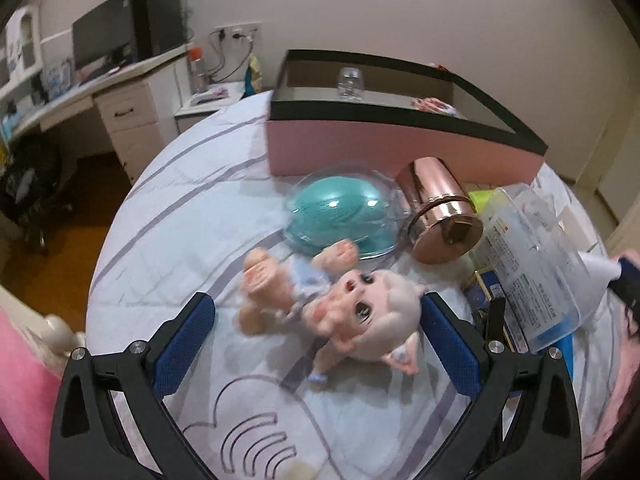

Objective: Organize rigid objects
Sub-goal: 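Move both tools back to the table and grasp the pig doll with the left tool, then lift the pig doll with the left tool while the right tool grasps the white plug adapter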

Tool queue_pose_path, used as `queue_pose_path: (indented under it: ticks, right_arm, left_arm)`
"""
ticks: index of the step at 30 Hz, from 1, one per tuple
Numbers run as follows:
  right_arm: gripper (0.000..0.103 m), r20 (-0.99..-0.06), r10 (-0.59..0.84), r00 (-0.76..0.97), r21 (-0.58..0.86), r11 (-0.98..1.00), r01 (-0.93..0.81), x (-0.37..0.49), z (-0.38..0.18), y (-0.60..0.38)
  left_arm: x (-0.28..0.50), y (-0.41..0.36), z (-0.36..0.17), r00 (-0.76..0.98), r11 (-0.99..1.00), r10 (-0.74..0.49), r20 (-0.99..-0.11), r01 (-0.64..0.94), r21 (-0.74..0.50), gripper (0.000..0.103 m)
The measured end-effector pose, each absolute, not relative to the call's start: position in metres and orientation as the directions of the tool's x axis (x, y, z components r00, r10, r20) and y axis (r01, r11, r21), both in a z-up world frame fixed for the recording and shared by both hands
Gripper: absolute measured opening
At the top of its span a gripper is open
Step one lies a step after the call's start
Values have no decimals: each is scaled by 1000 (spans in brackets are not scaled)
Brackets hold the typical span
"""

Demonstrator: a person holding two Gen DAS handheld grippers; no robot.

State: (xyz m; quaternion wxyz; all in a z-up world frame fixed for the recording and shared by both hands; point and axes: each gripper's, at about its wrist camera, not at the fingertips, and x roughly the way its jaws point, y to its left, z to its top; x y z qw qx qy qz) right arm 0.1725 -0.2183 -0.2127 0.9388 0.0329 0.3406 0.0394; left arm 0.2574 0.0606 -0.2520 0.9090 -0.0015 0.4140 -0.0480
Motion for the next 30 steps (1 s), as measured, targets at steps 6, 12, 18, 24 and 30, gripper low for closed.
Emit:
queue_pose_path:
  ticks: [6,12,18,24,30]
  right_arm:
    - [85,-602,102,792,120,992,-37,183,-201,-228]
    - [85,-627,84,774,117,993,-13,202,-204,-237]
    - [79,-691,133,711,131,990,-59,232,-222,-231]
    - [41,-719,151,678,128,988,-84,240,-228,-227]
    - [24,-733,177,657,116,984,-136,243,-232,-217]
  left_arm:
    - [263,52,-254,656,993,-84,-750,120,-6,81]
    - [256,55,-251,666,993,-86,-741,117,-10,81]
    - [250,54,-251,666,993,-77,-742,119,4,81]
    - [251,56,-250,669,993,-85,-738,115,-11,81]
    - [249,59,-246,675,993,-94,-732,115,-21,81]
